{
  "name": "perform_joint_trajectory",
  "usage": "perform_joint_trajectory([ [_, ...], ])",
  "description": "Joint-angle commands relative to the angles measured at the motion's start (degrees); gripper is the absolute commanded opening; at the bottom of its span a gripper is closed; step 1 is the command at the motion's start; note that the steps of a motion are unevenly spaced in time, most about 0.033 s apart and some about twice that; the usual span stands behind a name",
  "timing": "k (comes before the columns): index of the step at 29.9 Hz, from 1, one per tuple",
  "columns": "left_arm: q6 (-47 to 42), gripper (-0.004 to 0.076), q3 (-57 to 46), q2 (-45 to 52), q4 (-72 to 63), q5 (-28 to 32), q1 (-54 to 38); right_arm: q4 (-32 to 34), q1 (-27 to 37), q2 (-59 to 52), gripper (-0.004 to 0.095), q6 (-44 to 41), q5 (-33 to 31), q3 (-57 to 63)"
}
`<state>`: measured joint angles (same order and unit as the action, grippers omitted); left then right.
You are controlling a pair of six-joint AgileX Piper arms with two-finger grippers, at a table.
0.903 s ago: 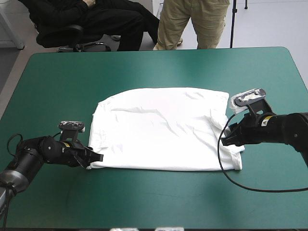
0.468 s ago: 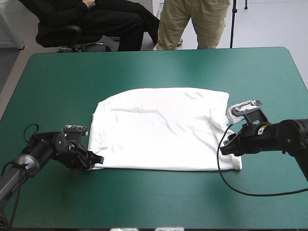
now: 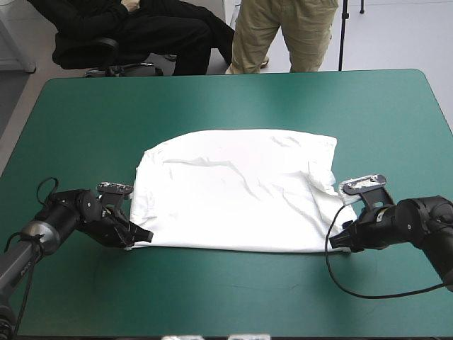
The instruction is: Fold the cloth
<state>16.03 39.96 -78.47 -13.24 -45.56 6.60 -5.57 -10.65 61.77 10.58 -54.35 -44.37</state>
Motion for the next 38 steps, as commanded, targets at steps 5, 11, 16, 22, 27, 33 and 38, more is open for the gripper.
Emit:
perform_joint_trajectory([
  [5, 0.4, -0.0018, -0.2, -0.7, -1.4, -0.2, 0.3, -1.0, 0.2, 1.4, 0.0496, -0.4, 4.5, 2.5],
  [11, 0.4, -0.0018, -0.2, -0.7, -1.4, -0.2, 0.3, -1.2, 0.2, 6.2, 0.0454, -0.6, 8.4, 4.6],
  [16, 0.6, -0.0018, -0.2, -0.7, -1.1, -0.2, 0.3, -1.2, 0.2, 10.0, 0.0259, 0.2, 9.0, 4.6],
  [22, 0.6, -0.0018, -0.2, -0.7, 0.1, -0.2, 0.3, -0.3, 0.2, 10.7, -0.0012, 1.9, 7.1, 4.6],
  [27, 0.6, -0.0018, -0.2, 0.0, 0.1, -0.5, 0.3, 1.6, 0.2, 10.0, -0.0013, 0.7, 4.1, 4.6],
  [33, 0.1, -0.0018, -0.2, 4.5, 1.3, -4.5, 0.3, 1.8, 0.2, 3.5, -0.0013, 0.0, -1.4, 4.7],
  [38, -1.0, -0.0018, 1.3, 12.4, 2.1, -7.2, 0.3, 1.1, 0.2, -4.3, -0.0013, -0.7, -5.0, 4.6],
])
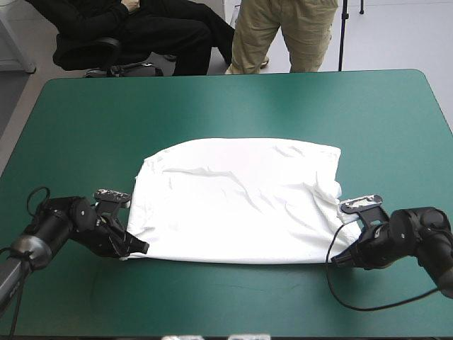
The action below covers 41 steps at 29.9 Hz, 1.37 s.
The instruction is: Fold the cloth
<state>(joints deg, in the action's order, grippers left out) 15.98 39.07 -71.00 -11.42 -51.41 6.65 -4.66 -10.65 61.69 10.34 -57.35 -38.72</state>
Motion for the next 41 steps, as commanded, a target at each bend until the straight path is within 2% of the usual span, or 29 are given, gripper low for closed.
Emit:
perform_joint_trajectory([
  [1, -1.2, -0.0018, 3.0, 6.4, 0.3, -1.4, 0.2, 0.2, 0.2, -5.6, -0.0013, -0.8, -2.9, -1.4],
  [8, -1.4, -0.0018, 11.5, 8.8, 0.4, -1.2, 0.2, 0.3, 0.2, -9.5, -0.0013, -1.4, -4.4, -8.0],
  [14, -1.7, -0.0018, 16.5, 5.3, 0.4, 2.1, 0.2, 2.0, 0.2, -6.5, -0.0013, -1.7, 0.0, -15.5],
  [20, -2.7, -0.0018, 20.9, -1.2, 0.2, 10.9, 0.2, 4.7, 0.2, 2.5, -0.0018, -1.7, 5.7, -22.7],
  [31, -3.1, -0.0018, 31.7, -17.9, -0.2, 19.4, 0.2, 5.7, 3.6, 24.7, -0.0017, -0.1, 13.7, -38.3],
  [37, -5.1, -0.0018, 33.4, -23.8, -0.7, 24.9, 0.2, 1.5, 6.2, 33.6, -0.0018, 3.5, 14.0, -46.0],
  [41, -5.1, -0.0017, 33.5, -25.5, -1.4, 27.4, 0.2, 1.3, 6.5, 37.4, -0.0005, 3.5, 13.9, -48.8],
])
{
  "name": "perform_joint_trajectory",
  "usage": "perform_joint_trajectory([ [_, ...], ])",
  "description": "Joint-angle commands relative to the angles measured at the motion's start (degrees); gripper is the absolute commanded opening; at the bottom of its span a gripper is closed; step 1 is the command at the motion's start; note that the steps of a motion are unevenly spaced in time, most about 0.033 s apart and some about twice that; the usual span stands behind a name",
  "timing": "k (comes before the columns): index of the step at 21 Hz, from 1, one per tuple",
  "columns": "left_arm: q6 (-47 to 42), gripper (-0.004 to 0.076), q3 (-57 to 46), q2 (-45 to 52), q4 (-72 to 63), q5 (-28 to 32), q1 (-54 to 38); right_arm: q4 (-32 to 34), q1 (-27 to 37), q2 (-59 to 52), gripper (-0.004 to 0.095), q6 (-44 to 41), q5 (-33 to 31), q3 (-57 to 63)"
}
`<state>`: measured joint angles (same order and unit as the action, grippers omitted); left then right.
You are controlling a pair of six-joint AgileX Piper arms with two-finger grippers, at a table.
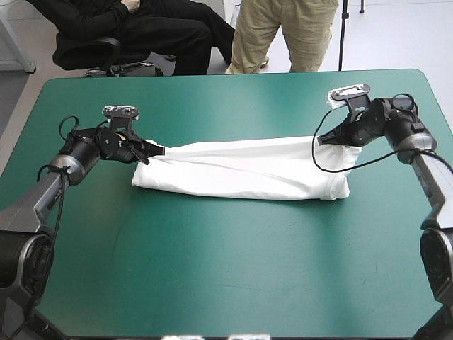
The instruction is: Fold the cloth
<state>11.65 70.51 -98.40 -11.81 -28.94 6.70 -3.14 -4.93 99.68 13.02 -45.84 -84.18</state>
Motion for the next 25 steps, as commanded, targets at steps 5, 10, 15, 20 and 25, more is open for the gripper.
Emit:
perform_joint_trajectory([
  [5, -0.7, 0.0199, 2.4, 1.5, -0.2, 9.3, 0.2, -0.2, 0.8, 1.7, 0.0265, 1.0, 3.4, -4.5],
  [10, -0.9, 0.0632, 9.8, 1.6, -0.2, 7.5, 0.1, -0.5, 4.3, -1.5, 0.0488, 0.5, 1.5, -5.7],
  [15, 11.7, 0.0552, 15.3, 1.5, -18.3, -5.4, 4.9, -2.2, 5.9, -9.6, 0.0486, 1.0, -7.2, -5.6],
  [20, 23.7, 0.0159, 15.0, -1.9, -31.1, -10.8, 15.2, -2.7, 6.7, -13.1, 0.0486, 1.0, -6.3, 0.2],
  [25, 24.7, -0.0018, 15.0, -8.3, -31.9, -6.8, 18.8, -13.8, 7.7, -13.2, 0.0487, 6.9, -0.1, 8.5],
])
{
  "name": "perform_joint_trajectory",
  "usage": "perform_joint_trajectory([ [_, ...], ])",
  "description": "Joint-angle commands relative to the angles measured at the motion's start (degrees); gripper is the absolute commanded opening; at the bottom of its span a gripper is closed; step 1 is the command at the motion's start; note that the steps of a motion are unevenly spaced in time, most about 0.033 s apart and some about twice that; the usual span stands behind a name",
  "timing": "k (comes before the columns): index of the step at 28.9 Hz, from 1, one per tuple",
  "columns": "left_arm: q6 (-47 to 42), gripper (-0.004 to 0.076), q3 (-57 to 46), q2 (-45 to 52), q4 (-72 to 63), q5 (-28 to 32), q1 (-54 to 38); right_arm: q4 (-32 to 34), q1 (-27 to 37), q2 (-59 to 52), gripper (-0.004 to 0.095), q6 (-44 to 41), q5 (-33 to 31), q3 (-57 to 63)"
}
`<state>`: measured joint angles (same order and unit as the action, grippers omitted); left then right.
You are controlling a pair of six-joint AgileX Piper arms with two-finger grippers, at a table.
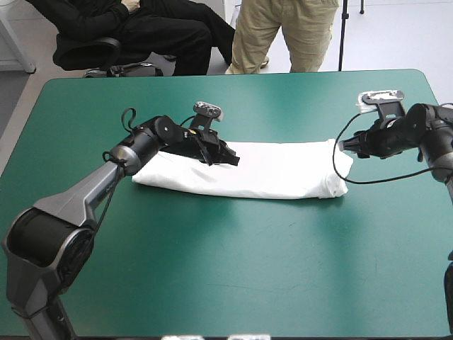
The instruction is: Fold the cloth
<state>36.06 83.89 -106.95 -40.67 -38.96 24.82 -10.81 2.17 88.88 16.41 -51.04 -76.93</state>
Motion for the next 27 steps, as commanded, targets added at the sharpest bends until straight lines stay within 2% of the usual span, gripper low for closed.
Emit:
perform_joint_trajectory([
  [1, 0.3, -0.0018, 1.6, -0.9, -3.5, 3.7, 0.8, -7.8, 0.6, -2.4, 0.0489, 4.1, 6.0, 2.3],
  [3, 0.3, -0.0018, 1.6, -4.1, -5.7, 4.3, 0.8, -10.3, 0.6, -2.2, 0.0505, 5.4, 7.3, 3.8],
  [9, 0.5, -0.0018, 1.6, -8.9, -9.1, 1.9, 0.9, -10.8, 0.6, -0.1, 0.0733, 5.4, 6.2, 3.8],
  [11, 0.6, -0.0018, 1.6, -8.9, -8.9, 1.4, 0.9, -11.5, 0.6, 1.2, 0.0758, 5.4, 5.5, 3.8],
  [22, 1.0, -0.0018, 1.6, -8.9, -9.4, 0.4, 0.9, -15.6, 0.6, 12.4, 0.0751, 8.7, 6.3, 3.8],
  [24, 1.0, -0.0018, 1.6, -8.9, -9.4, 0.4, 0.9, -16.8, 0.6, 14.5, 0.0714, 9.7, 6.1, 3.8],
  [27, 1.1, -0.0018, 1.6, -8.9, -9.4, 0.4, 0.9, -18.8, 0.5, 17.4, 0.0591, 12.0, 4.2, 3.8],
])
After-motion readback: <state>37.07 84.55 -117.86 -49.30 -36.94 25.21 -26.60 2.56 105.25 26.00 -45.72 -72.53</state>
